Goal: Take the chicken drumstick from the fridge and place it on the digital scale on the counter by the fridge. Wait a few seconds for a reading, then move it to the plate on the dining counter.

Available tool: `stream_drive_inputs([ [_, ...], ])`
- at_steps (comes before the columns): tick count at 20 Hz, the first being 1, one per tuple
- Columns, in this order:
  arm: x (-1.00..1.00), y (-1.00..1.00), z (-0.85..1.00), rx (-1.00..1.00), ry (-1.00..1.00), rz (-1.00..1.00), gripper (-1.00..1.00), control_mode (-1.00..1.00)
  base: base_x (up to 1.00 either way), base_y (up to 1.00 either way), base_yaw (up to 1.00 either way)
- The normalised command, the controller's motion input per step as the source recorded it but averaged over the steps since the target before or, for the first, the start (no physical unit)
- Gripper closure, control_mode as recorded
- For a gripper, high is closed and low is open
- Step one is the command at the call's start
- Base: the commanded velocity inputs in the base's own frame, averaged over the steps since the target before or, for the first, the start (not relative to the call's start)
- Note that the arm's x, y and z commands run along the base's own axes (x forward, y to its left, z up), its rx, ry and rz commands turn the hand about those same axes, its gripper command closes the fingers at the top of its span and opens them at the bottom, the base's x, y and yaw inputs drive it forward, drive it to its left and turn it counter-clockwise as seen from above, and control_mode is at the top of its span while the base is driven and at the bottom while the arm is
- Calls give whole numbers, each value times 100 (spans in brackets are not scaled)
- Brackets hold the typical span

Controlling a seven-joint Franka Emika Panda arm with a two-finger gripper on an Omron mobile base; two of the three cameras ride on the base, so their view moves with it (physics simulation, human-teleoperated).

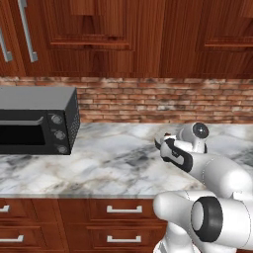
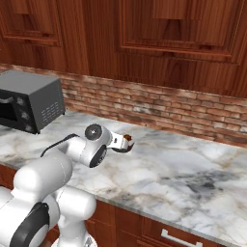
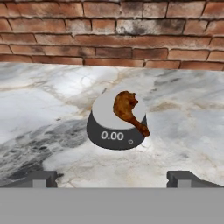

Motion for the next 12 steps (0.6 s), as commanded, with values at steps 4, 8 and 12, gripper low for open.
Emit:
stream_drive_inputs([
  [4,0,0,0,0,0,0,-100,-100,0,0,0],
  [8,0,0,0,0,0,0,-100,-100,0,0,0],
  [12,0,0,0,0,0,0,-100,-100,0,0,0],
])
